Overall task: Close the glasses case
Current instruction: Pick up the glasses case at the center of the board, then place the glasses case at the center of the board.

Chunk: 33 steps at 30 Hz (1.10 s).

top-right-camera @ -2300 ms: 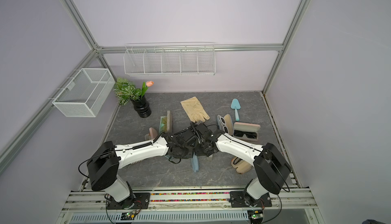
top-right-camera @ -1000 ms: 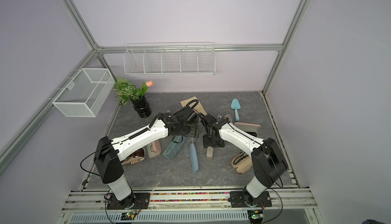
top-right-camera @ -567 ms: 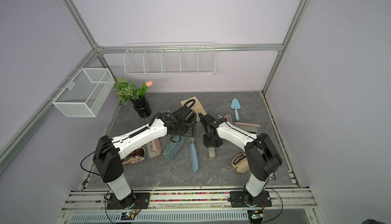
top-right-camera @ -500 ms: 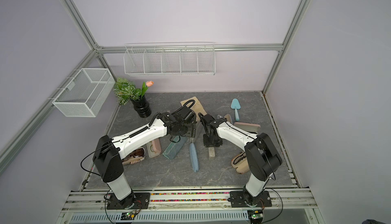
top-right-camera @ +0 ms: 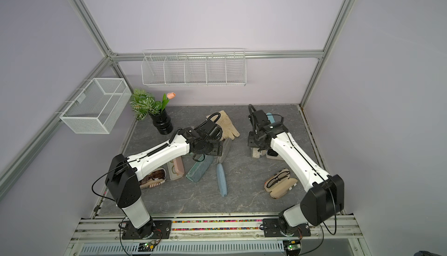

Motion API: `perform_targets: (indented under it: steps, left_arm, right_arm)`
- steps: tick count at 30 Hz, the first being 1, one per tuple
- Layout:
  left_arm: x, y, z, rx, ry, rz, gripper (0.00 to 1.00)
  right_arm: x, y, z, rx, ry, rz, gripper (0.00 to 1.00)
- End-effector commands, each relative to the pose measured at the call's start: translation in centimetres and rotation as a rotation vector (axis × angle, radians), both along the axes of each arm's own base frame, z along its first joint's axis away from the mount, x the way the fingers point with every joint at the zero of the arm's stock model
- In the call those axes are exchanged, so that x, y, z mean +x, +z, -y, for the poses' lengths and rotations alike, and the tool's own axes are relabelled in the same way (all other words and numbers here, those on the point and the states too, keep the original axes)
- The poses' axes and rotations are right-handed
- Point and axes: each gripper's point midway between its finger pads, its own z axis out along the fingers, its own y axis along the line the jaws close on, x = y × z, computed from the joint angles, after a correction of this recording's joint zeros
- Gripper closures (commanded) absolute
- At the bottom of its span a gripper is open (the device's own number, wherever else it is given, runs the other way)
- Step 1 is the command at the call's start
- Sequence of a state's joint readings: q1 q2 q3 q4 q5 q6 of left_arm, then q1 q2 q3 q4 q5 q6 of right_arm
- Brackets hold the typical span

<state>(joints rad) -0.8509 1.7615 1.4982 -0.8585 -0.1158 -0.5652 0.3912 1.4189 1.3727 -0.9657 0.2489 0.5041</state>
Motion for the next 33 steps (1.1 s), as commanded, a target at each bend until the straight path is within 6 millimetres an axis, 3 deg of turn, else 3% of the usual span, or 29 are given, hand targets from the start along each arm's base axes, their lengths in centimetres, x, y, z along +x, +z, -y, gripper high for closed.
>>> perform_targets:
  steps: [1,8,13,15,25,33]
  left_arm:
    - [-0.1,0.7,0.0,-0.02,-0.013,0.01,0.15]
    - [-0.1,0.2,0.2,-0.018,-0.005,-0.007,0.15]
    - [0.3,0.2,0.9,-0.007,-0.017,-0.02,0.16]
    - [0.6,0.3,1.1,-0.001,-0.02,-0.022,0.16]
    - [1.6,0.5,2.5,0.027,-0.037,-0.051,0.16]
    - [2.3,-0.4,3.3,0.042,-0.033,-0.071,0.16]
  right_arm:
    - [-1.3,2.4,6.4,-0.126,-0.15,0.054,0.76]
    - [-4.2,3.6,15.6,-0.179,-0.406,0.1,0.76]
    - [-6.8,1.5,20.4,-0.113,-0.577,0.092,0.76]
    - [-6.9,0.7,21.8,-0.079,-0.625,0.105,0.76]
    - [-7.6,-6.3,25.9,0.06,-0.736,-0.01,0.76]
    - [-6.6,-9.9,27.3,0.105,-0.752,-0.067,0.77]
